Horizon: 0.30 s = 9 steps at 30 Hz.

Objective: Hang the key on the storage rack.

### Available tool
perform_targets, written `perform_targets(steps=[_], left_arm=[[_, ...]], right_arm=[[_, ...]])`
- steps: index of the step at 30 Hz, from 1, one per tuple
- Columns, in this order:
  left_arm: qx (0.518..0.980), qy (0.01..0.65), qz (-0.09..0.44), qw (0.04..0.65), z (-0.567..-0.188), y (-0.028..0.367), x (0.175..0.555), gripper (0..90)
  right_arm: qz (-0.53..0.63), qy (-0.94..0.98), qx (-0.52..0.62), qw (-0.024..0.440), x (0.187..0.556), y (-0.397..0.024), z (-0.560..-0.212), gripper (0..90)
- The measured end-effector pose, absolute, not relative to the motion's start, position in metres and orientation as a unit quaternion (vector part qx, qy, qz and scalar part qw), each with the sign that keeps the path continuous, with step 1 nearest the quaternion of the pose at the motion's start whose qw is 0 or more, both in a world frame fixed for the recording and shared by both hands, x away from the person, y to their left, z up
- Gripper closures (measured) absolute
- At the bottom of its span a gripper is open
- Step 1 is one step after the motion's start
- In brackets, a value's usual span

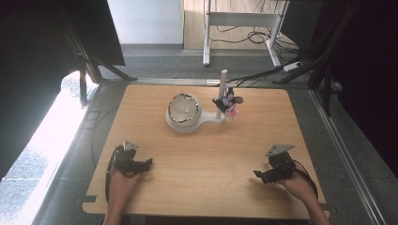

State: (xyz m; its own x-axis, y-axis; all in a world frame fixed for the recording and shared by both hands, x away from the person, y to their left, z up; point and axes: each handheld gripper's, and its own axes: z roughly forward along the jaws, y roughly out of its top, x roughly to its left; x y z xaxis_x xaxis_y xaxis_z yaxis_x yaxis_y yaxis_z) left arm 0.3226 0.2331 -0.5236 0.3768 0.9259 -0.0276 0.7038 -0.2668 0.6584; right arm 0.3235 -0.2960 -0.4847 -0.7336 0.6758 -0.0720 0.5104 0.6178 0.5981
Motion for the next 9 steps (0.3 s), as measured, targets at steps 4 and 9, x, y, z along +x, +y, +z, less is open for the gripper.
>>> perform_targets(steps=[4,9], left_arm=[[0.774,0.526,0.186,0.299,-0.524,0.233,0.323,0.3],[0.774,0.526,0.185,0.299,-0.524,0.233,0.323,0.4]], right_arm=[[0.292,0.882,0.341,0.145,0.32,-0.297,-0.507,4.6],[0.334,0.861,0.359,0.136,0.317,-0.304,-0.516,3.4]])
